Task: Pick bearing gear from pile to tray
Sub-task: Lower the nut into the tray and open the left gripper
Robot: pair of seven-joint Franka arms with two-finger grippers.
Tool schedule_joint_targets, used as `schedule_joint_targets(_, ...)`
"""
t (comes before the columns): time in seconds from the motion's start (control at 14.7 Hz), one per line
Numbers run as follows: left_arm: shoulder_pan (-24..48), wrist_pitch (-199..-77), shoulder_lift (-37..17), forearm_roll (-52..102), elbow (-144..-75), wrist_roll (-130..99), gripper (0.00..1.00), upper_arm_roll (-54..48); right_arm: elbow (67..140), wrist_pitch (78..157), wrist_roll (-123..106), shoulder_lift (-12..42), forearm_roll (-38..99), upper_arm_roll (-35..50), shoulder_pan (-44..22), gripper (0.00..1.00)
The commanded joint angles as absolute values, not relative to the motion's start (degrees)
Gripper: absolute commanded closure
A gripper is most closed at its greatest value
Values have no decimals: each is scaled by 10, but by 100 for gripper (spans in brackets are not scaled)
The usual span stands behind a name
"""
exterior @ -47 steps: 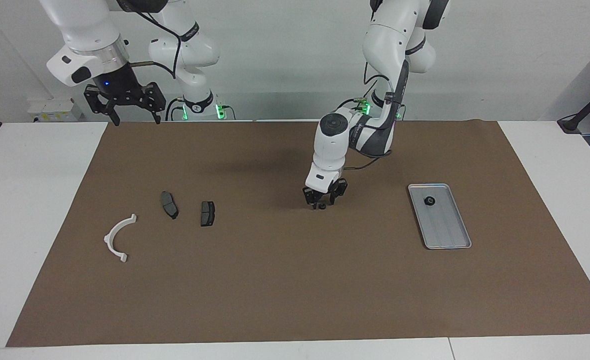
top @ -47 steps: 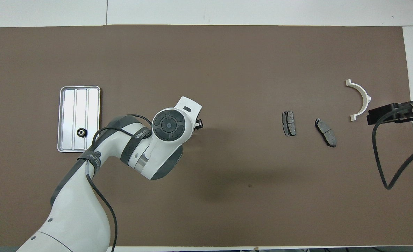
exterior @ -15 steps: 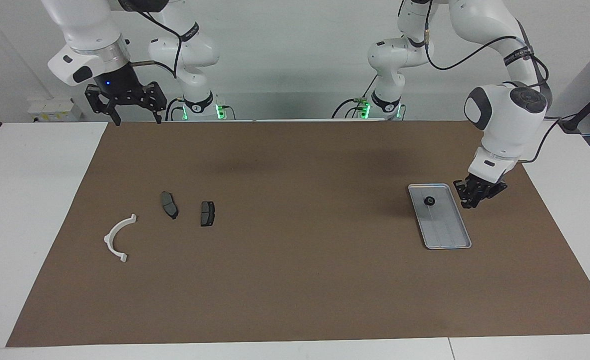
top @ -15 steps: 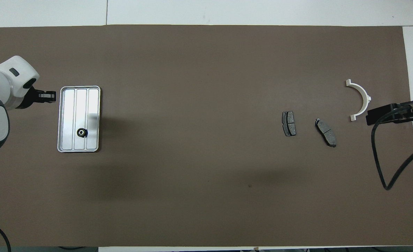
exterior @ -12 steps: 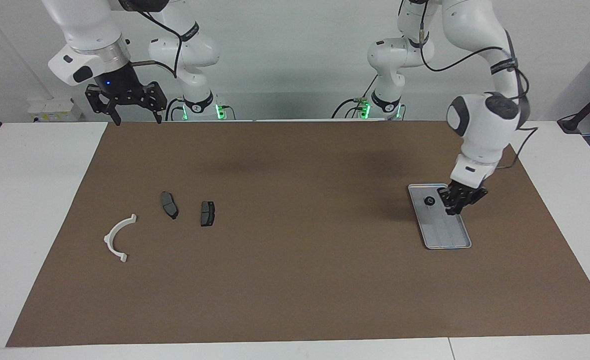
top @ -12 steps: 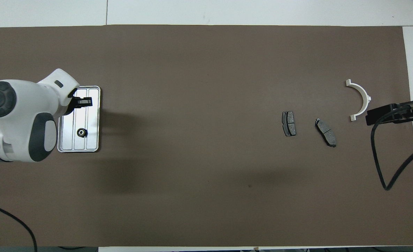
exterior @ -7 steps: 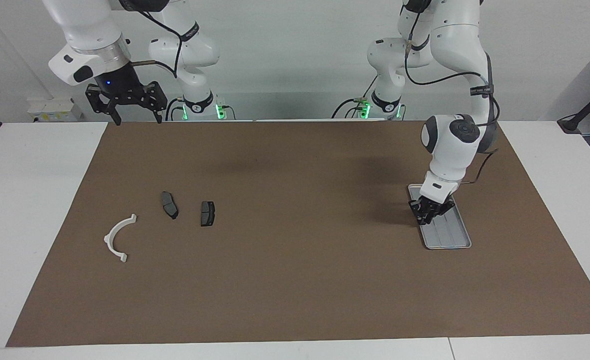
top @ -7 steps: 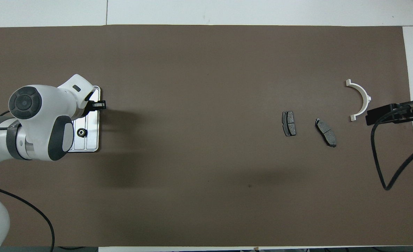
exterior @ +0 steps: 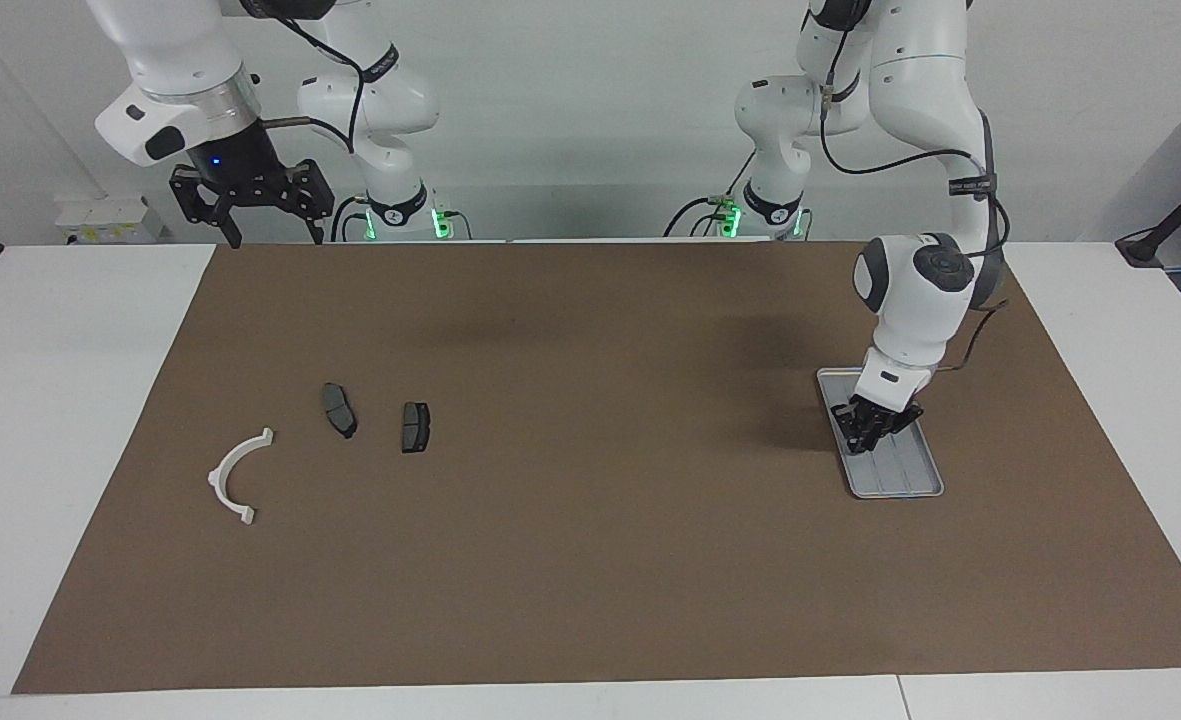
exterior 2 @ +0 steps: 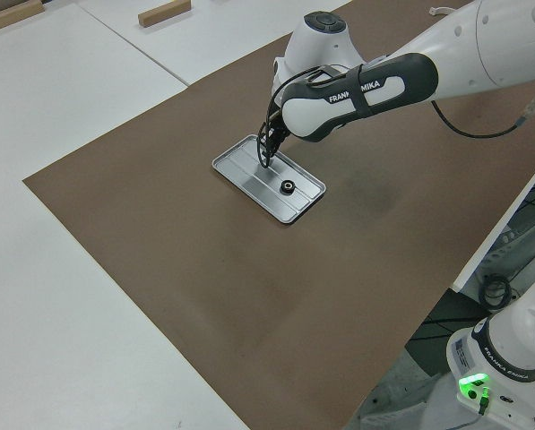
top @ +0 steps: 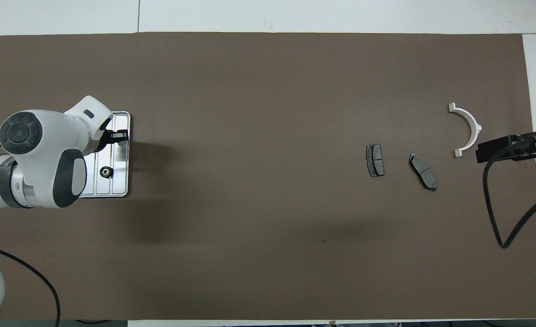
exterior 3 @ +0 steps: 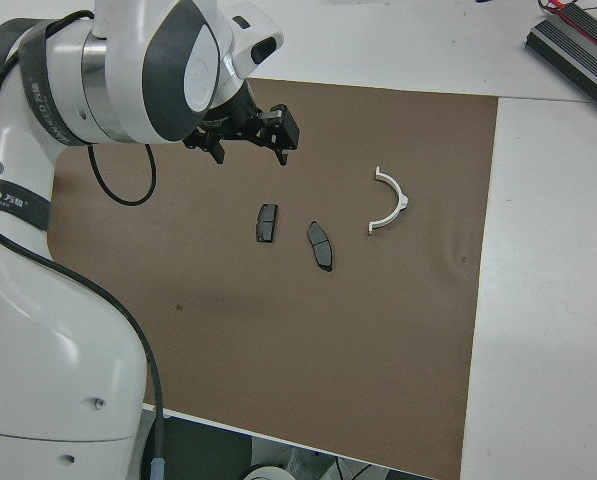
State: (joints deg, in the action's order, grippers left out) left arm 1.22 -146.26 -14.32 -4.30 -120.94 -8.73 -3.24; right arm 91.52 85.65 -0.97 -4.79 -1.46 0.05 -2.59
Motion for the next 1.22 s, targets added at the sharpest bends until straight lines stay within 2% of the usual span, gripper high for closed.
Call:
schedule_joint_targets(0.0, -5, -1459, -135, -40, -1213, -56, 100, -33, 922, 860, -19, -56, -8, 3, -22, 0)
schedule_joint_targets(1.15, -22, -1490, -142, -40, -1233, -43, 100, -34, 921, 860, -19, -57, -8, 3, -21, 0)
